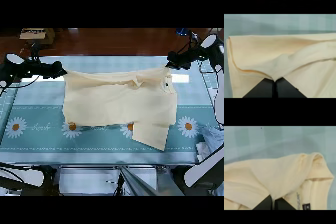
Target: Fold the shirts.
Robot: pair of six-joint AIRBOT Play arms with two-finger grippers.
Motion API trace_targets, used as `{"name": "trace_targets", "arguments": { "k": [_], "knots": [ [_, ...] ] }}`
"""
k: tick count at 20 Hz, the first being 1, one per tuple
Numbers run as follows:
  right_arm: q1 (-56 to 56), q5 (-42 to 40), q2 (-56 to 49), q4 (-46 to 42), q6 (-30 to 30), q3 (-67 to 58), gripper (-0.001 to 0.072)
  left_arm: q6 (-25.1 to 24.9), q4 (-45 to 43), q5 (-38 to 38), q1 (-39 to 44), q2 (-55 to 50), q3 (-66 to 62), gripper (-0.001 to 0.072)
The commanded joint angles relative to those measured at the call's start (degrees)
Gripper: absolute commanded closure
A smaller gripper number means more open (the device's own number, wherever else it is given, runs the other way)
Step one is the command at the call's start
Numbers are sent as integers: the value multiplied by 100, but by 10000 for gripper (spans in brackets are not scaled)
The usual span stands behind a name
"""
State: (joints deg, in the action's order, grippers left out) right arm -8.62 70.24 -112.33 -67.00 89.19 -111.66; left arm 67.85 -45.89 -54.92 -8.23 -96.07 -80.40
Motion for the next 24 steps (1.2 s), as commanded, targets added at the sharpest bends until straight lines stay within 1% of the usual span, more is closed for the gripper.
{"name": "trace_targets", "arguments": {
  "k": [1, 3, 4, 6, 8, 9, 10, 11, 12, 14, 15, 16, 18, 19, 20, 22, 24],
  "knots": [
    [-48, 964, -42, -308, -188, -7, 687, -59, -131, -931, -140, -37, -7, 690],
    [-48, 1412, -42, -597, -240, -7, 687, -52, -393, -1458, -203, -37, -4, 690],
    [-48, 1543, -42, -702, -240, -4, 687, 2, -533, -1585, -214, -37, -4, 690],
    [-44, 1578, -42, -726, -238, -4, 686, 188, -697, -1606, -210, -46, -2, 689],
    [-31, 1462, -42, -612, -249, -7, 675, 186, -660, -1602, -199, -61, -4, 687],
    [-31, 1475, -28, -533, -402, -7, 544, 184, -664, -1641, -212, -44, -31, 634],
    [-68, 1668, 24, -546, -688, -9, 435, 184, -667, -1864, -280, -17, -136, 480],
    [-131, 1991, 127, -675, -1062, -7, 409, 184, -688, -2218, -393, 15, -302, 362],
    [-249, 2354, 271, -872, -1182, -4, 407, 181, -737, -2656, -564, 72, -498, 312],
    [-608, 2752, 579, -835, -966, -4, 402, 184, -815, -3322, -992, 334, -588, 313],
    [-820, 2883, 774, -831, -901, 68, 402, 184, -817, -3434, -1202, 529, -433, 313],
    [-1036, 2804, 1023, -835, -883, 302, 401, 181, -815, -3425, -1412, 780, -92, 313],
    [-1416, 2649, 1458, -835, -883, 975, 392, 177, -817, -3427, -1714, 1257, 931, 307],
    [-1611, 2538, 1676, -798, -887, 1443, 324, 149, -815, -3423, -1805, 1451, 1497, 214],
    [-1801, 2378, 1878, -636, -911, 1947, 285, 55, -815, -3386, -1862, 1606, 2072, 128],
    [-2085, 2124, 2186, -28, -1169, 2822, 283, -142, -804, -3156, -1843, 1770, 2909, 115],
    [-2203, 1917, 2411, 374, -1386, 3436, 283, -144, -791, -2826, -1738, 1773, 3386, 115]
  ]
}}
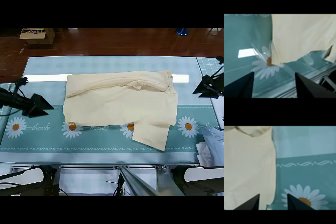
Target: Fold the shirts.
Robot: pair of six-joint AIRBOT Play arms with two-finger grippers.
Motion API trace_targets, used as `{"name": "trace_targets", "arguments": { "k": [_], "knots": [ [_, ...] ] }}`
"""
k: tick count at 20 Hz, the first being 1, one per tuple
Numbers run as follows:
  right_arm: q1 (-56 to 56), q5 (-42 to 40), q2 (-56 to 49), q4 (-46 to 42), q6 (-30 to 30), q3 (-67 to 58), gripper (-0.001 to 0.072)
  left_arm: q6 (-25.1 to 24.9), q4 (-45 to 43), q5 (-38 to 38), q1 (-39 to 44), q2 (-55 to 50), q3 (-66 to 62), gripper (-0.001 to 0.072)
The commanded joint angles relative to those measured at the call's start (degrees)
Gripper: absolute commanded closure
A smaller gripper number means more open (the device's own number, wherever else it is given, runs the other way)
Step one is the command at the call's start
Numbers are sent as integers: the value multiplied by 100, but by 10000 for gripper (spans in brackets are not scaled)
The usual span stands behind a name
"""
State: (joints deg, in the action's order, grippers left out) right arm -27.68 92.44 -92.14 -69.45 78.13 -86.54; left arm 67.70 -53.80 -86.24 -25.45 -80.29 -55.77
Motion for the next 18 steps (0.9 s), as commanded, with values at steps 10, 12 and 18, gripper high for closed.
{"name": "trace_targets", "arguments": {
  "k": [10, 12, 18],
  "knots": [
    [-291, -575, 798, 643, -431, 1357, 285, -105, 350, 1893, 1198, 94, 1355, 116],
    [-291, -575, 870, 656, -431, 1357, 285, -101, 350, 2247, 1419, 87, 1355, 120],
    [-337, -398, 1034, 424, -431, 1480, 240, -254, 372, 1956, 1705, 85, 1355, 687]
  ]
}}
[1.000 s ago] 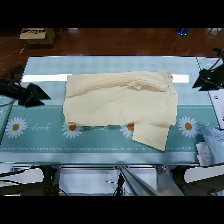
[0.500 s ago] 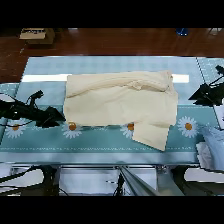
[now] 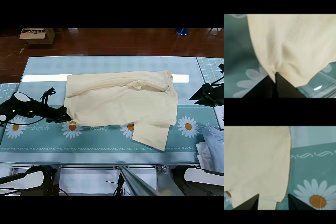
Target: Fold the shirts.
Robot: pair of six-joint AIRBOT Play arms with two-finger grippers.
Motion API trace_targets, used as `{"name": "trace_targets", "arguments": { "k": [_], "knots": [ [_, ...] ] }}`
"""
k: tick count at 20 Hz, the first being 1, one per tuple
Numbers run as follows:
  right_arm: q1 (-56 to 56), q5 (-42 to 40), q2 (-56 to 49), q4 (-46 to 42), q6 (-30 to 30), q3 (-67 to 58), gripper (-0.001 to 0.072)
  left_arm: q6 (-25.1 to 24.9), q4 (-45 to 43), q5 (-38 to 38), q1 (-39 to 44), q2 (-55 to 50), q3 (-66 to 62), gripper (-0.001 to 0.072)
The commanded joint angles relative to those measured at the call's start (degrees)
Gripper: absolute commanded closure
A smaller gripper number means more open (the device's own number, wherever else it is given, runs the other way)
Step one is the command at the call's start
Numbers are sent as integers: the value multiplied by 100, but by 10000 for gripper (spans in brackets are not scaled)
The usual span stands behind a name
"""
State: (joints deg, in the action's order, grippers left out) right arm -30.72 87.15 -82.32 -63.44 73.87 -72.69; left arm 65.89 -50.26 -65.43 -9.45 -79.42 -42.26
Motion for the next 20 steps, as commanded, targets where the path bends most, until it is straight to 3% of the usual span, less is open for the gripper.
{"name": "trace_targets", "arguments": {
  "k": [1, 5, 15, 18, 20],
  "knots": [
    [-114, 199, 52, -164, -4, 330, 240, -72, 17, -232, 63, -2, 4, 687],
    [-271, 42, 90, -116, -170, 1626, 227, -81, 13, -409, -33, 13, 2, 687],
    [-260, -1862, 125, 1279, -527, 3300, 235, -81, 17, -422, -28, 13, 0, 687],
    [114, -2186, 125, 1368, -737, 3397, 320, -81, 17, -413, -28, 13, 0, 688],
    [518, -2312, 125, 1467, -811, 3388, 509, -79, 17, -424, -28, 13, 0, 687]
  ]
}}
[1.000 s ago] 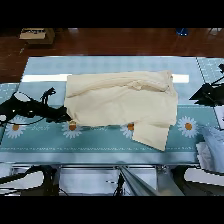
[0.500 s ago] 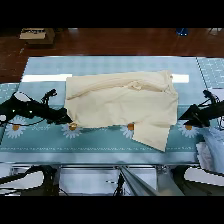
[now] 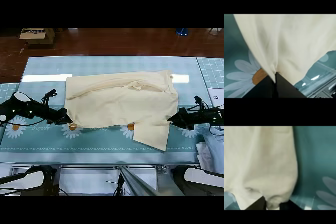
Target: Fold the shirts.
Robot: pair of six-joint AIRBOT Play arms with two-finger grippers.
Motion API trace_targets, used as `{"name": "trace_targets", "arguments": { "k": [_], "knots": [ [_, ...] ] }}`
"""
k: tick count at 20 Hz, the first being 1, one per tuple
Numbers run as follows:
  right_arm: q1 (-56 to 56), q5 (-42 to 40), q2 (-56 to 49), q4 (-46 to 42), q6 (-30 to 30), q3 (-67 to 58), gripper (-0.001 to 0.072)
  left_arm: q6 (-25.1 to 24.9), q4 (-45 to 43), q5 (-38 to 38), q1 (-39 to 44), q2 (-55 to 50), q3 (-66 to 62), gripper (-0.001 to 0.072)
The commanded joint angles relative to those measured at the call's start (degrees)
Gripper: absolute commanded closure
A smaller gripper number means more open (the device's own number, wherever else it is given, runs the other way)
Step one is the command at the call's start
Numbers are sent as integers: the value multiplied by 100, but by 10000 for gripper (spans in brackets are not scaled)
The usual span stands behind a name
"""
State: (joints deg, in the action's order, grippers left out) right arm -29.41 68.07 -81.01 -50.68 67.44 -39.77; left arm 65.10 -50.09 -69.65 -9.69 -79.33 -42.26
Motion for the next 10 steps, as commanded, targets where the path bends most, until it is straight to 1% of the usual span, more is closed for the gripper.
{"name": "trace_targets", "arguments": {
  "k": [1, 2, 3, 5, 6, 8, 10],
  "knots": [
    [505, -280, -7, 214, -234, 39, 641, 2, 0, -13, -4, 4, 0, 687],
    [570, -24, 7, 214, -295, -68, 676, 0, 0, -46, -7, 7, -4, 687],
    [568, 321, 85, 221, -372, -238, 686, -2, 2, -83, -7, 7, -33, 688],
    [518, 765, 409, 238, -387, -623, 687, -136, 90, -282, -4, 42, -205, 688],
    [518, 850, 656, 254, -391, -874, 687, -203, 179, -431, -4, 103, -358, 688],
    [518, 721, 1060, 505, -380, -1362, 688, -249, 236, -669, -7, 282, -780, 688],
    [525, 313, 1255, 1117, -313, -1858, 689, -225, 236, -754, -114, 446, -1392, 688]
  ]
}}
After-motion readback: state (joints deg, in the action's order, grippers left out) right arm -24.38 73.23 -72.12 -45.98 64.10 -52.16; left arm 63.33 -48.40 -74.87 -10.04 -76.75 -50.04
